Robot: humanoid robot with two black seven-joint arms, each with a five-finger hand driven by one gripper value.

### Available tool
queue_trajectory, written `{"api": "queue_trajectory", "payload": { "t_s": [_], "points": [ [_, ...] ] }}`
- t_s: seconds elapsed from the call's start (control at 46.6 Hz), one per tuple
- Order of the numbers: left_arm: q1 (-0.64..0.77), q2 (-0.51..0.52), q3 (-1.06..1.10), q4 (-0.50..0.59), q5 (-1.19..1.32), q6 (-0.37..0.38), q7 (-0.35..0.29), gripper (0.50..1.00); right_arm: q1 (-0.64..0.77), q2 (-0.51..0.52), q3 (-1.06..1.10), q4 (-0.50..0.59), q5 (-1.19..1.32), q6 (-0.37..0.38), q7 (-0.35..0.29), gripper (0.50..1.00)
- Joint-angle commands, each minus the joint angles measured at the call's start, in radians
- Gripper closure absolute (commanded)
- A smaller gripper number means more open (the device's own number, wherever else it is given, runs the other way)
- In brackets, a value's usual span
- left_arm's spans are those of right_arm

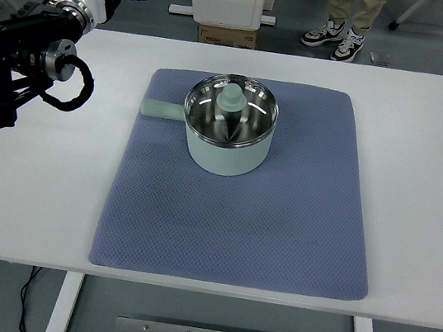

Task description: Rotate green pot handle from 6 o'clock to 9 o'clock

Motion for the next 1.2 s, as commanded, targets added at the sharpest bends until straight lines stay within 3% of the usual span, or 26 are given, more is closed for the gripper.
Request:
{"api": "queue_trajectory", "payload": {
  "t_s": [0.0, 0.429, 0.837, 1.181],
  "points": [
    [0.049, 0.010, -0.093, 0.006, 0.002, -0.004, 0.000, 0.500, 0.000, 0.000, 0.000, 0.001, 0.000, 0.000, 0.001, 0.500],
    [0.287, 0.008, -0.483, 0.006, 0.009, -0.111, 0.003, 0.500, 0.000, 0.000, 0.000, 0.001, 0.000, 0.000, 0.000, 0.500],
    [0.354, -0.036, -0.503, 0.043, 0.003, -0.198, 0.001, 0.500, 0.000, 0.000, 0.000, -0.001, 0.000, 0.000, 0.000, 0.500],
    [0.366, -0.093, -0.511, 0.043, 0.011, -0.229, -0.003, 0.500, 0.000, 0.000, 0.000, -0.001, 0.000, 0.000, 0.000, 0.500]
  ]
}}
